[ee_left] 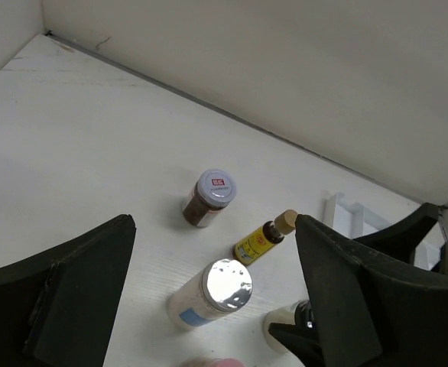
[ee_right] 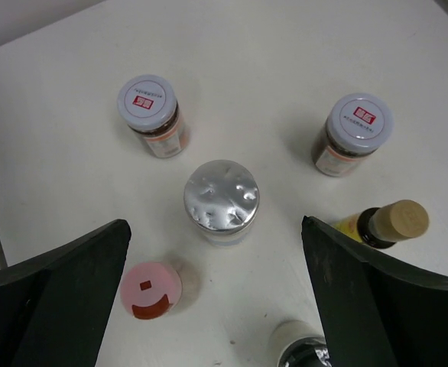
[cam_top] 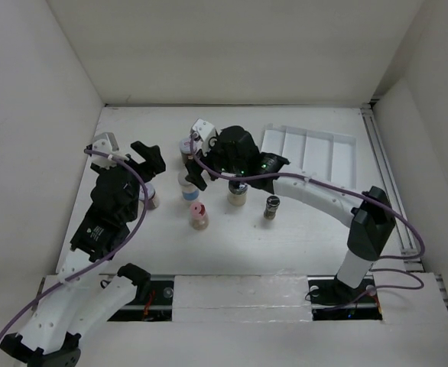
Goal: Organize the condiment bottles
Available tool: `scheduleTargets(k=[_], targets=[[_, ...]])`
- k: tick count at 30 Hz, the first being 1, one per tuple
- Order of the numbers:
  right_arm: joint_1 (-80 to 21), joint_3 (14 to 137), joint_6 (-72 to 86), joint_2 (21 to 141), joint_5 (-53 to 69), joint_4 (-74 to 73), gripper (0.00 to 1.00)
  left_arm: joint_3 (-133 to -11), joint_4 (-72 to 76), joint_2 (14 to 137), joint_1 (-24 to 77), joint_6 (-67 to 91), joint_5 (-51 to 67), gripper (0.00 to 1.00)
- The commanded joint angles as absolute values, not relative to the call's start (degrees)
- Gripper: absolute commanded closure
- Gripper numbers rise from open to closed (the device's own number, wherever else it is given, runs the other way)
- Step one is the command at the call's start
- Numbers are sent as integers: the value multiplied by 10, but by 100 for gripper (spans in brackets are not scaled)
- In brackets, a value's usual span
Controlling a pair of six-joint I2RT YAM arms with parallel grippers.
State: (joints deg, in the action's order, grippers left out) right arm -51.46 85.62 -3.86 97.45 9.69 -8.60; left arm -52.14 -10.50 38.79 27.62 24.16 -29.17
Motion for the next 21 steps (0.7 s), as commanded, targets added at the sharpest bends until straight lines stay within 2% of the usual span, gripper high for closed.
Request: scheduleTargets(k=[1, 7, 11, 20, 21], targets=[[-520, 902, -42, 1005, 106, -64, 0, -517, -88, 388, 272, 246, -292, 18], [-520, 938, -47, 1076, 94, -69, 0, -511, -75, 383, 272, 240, -281, 18], [-520, 968, -47, 1118, 130, -76, 0, -511, -75, 383, 272, 240, -276, 18], [-520, 985, -42, 1150, 139, -82, 0, -505, -69, 394, 272, 235, -270, 18], [-520, 980, -42, 1157, 139, -82, 3, -505, -69, 394, 272, 235, -270, 18]])
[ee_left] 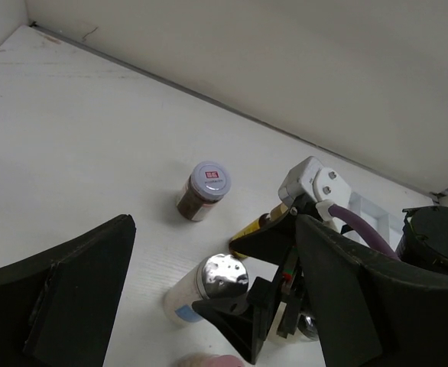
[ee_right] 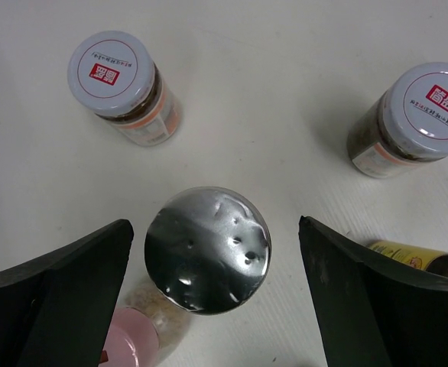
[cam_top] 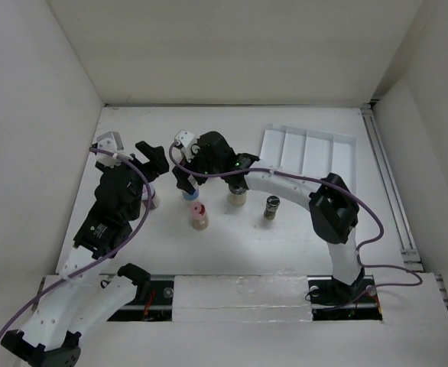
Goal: Organize the condiment bottles
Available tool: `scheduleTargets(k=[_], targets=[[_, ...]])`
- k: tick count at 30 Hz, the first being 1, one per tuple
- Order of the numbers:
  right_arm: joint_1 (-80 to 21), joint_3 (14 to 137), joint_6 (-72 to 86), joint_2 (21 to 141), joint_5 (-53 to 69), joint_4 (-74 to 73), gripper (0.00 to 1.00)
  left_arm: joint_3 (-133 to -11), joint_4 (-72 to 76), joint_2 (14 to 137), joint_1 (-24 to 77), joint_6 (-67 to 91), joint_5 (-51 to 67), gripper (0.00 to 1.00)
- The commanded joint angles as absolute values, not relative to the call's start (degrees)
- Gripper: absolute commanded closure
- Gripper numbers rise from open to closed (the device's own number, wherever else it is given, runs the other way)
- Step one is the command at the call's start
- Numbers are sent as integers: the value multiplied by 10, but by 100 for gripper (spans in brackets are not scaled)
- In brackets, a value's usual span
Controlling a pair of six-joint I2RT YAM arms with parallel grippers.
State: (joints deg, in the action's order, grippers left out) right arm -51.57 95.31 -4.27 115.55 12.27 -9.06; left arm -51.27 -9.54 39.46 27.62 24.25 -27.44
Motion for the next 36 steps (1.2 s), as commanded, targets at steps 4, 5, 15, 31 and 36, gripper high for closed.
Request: scheduleTargets(k=[4, 5, 15, 31, 36], targets=[[-520, 985, -37, 1162, 126, -82, 23, -511, -69, 388, 272, 235, -270, 18], [-520, 985, -37, 1162, 131, -82, 28, -505, -69, 388, 272, 235, -270, 18], [-508, 1005, -26, 1102, 160, -30, 56, -505, -74, 371, 272, 235, -282, 19], [-254, 914, 58, 936, 128, 88, 55, -498, -68, 353, 272, 241, -285, 20], [-191, 910, 58, 967, 97, 70, 55, -504, -62, 353, 272, 241, -278, 20]])
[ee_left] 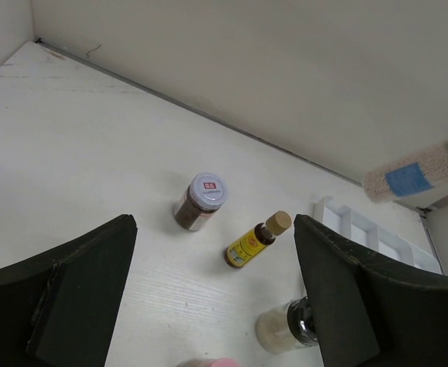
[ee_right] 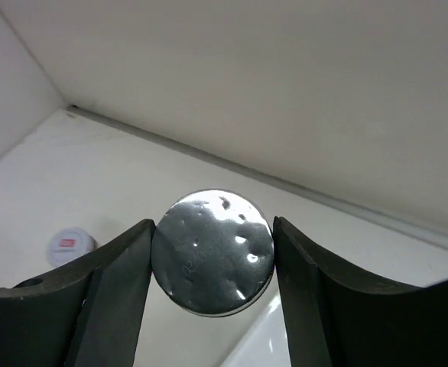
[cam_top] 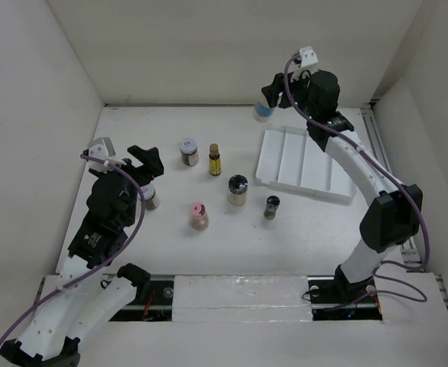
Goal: Organize the condiment bottles
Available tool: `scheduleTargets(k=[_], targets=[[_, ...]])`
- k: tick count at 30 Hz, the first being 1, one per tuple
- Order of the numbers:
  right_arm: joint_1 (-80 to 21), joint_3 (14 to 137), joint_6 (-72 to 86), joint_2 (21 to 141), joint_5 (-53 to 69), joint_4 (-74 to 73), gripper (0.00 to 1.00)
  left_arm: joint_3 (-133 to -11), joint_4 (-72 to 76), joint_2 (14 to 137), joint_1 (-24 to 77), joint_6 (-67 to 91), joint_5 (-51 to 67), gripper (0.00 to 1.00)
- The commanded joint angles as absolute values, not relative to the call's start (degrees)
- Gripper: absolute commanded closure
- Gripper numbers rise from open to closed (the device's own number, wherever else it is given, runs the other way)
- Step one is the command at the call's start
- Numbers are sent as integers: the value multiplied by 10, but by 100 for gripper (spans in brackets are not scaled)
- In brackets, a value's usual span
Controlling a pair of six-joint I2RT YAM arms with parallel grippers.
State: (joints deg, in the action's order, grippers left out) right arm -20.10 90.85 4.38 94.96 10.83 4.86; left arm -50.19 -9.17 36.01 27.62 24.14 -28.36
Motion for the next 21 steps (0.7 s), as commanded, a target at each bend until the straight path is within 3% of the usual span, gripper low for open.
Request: scheduleTargets(k=[1, 21], targets=[[-178, 910, 58, 975, 97, 70, 55, -498, -62, 353, 272, 241, -278, 20], [-125, 962, 41, 1122, 44, 29, 55, -499, -62, 366, 272, 241, -272, 20]])
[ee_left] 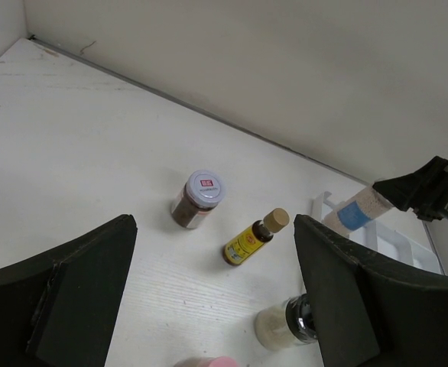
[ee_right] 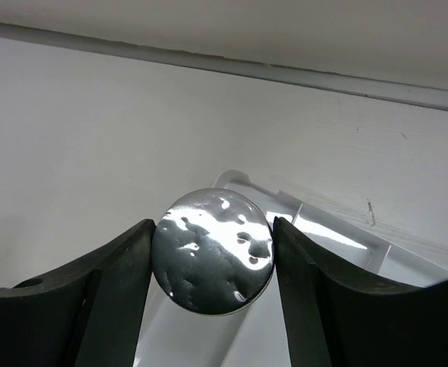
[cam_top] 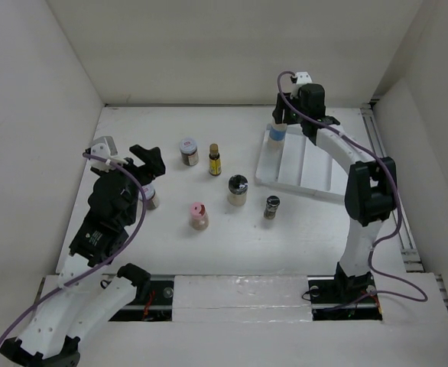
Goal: Organize the condiment bottles
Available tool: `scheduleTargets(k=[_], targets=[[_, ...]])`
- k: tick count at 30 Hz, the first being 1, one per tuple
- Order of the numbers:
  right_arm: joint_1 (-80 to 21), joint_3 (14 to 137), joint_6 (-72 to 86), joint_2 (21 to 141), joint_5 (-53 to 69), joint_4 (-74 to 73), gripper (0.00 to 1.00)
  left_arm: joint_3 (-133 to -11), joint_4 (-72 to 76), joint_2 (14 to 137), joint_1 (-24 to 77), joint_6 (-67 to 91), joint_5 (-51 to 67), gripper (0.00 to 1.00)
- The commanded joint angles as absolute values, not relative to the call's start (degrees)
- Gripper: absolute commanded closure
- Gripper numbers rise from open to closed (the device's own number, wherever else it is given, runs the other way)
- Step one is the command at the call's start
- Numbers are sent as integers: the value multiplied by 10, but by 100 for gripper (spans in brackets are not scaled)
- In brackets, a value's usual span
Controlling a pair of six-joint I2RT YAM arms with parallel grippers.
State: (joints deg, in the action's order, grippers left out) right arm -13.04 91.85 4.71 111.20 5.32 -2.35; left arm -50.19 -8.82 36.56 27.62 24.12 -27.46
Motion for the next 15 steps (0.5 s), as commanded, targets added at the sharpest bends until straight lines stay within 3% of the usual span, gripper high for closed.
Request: scheduleTargets(k=[1, 7, 12, 15], targets=[[-125, 969, 41, 1129, 44, 29, 55, -499, -62, 366, 272, 241, -272, 20], [-125, 994, 31, 1156, 27, 23, 54, -499, -62, 366, 272, 241, -272, 20], [-147, 959, 9, 1141, -5, 18, 14, -499, -62, 372, 272, 241, -266, 20], [-152, 932, 9, 1103, -11, 18, 2, -499, -62, 372, 272, 241, -260, 20]])
